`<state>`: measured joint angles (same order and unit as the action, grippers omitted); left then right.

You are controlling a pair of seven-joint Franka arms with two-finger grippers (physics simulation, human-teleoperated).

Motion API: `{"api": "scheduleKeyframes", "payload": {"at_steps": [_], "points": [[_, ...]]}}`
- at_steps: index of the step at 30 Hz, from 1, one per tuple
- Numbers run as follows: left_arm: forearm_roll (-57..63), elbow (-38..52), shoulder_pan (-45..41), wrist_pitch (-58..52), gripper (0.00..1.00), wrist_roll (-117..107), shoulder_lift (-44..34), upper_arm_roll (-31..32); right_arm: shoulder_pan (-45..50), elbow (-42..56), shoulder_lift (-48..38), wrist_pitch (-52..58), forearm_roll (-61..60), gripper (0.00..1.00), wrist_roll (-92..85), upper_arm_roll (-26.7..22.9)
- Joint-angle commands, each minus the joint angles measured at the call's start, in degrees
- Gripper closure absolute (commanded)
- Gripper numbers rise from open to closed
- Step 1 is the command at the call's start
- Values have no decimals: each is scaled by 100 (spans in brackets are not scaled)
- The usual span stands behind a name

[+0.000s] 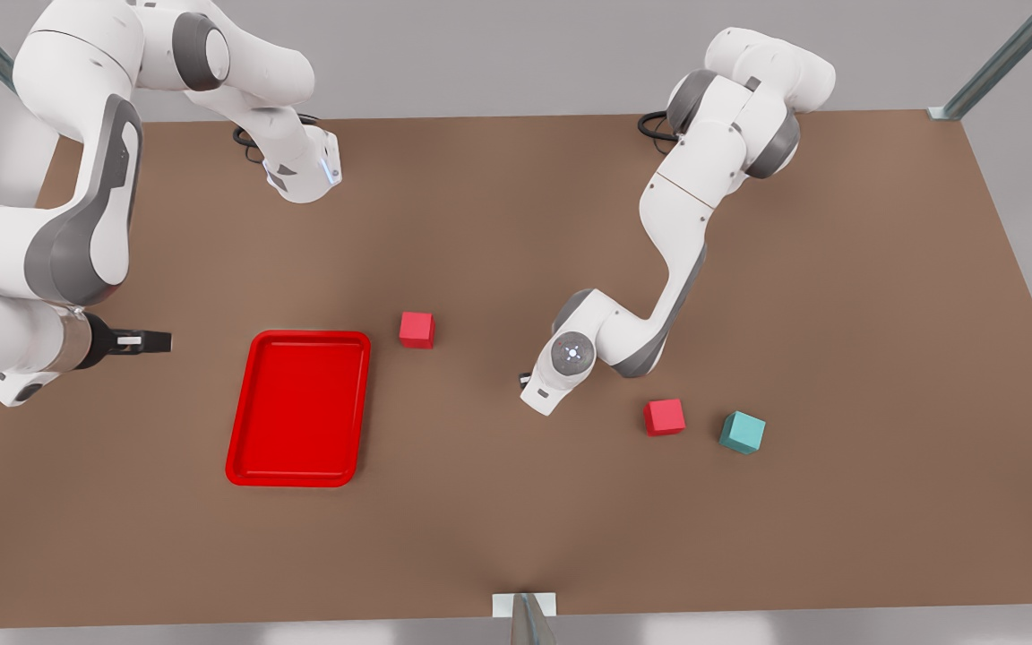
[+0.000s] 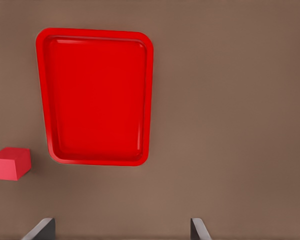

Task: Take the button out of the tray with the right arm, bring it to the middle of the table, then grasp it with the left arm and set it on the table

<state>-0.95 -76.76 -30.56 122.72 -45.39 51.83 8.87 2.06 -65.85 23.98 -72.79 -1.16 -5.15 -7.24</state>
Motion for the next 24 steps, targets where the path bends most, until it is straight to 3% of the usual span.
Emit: {"api": "scheduleKeyframes", "payload": {"at_steps": [1,8,10,13,17,24], "points": [[-2,3,7,24,30,136,2,1,-4,2,-8,2,-7,0,-118,-5],[7,-41,7,6,31,144,46,1,5,2,-8,2,-7,0,-109,4],[7,-41,7,-12,41,144,46,1,5,2,-8,2,11,0,-109,-5],[7,-50,7,-12,45,162,46,-8,5,2,-8,2,11,0,-109,-5],[7,-50,15,-12,56,171,46,-8,14,2,-8,2,11,0,-109,-5],[25,-41,15,-38,58,180,20,-17,23,2,-8,-7,2,0,-109,4]]}}
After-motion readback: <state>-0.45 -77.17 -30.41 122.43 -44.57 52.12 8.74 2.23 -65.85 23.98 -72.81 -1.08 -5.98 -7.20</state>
